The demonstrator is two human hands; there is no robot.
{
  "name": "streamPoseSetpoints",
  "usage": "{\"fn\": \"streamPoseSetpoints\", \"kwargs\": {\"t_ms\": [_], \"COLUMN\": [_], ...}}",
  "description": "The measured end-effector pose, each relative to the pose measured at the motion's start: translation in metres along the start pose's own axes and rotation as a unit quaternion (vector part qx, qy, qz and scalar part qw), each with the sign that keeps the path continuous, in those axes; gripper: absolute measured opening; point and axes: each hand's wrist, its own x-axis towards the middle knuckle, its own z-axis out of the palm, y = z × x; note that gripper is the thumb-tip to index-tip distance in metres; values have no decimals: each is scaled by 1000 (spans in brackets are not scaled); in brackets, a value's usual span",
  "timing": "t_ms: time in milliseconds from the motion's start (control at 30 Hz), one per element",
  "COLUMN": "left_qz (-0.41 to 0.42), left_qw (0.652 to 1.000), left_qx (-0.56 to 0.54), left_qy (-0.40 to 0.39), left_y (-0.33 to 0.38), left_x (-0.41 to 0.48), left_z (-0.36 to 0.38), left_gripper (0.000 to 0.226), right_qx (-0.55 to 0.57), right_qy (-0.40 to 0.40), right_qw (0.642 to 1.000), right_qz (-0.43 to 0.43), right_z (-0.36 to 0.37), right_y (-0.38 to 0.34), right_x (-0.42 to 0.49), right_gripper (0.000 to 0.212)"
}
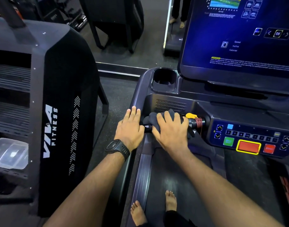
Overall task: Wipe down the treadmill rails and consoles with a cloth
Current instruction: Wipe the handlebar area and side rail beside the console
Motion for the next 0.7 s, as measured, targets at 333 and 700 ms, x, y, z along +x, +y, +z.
{"fn": "streamPoseSetpoints", "kwargs": {"t_ms": [333, 700], "left_qz": [6, 7], "left_qw": [1000, 1000], "left_qx": [2, 6], "left_qy": [1, 0], "left_y": [0, -1], "left_x": [0, -1], "left_z": [-1, -1], "left_gripper": [67, 68], "right_qx": [9, -6], "right_qy": [3, 14], "right_qw": [1000, 1000], "right_qz": [22, -9], "right_z": [0, 6], "right_y": [7, 21], "right_x": [-1, 3], "right_gripper": [49, 47]}}
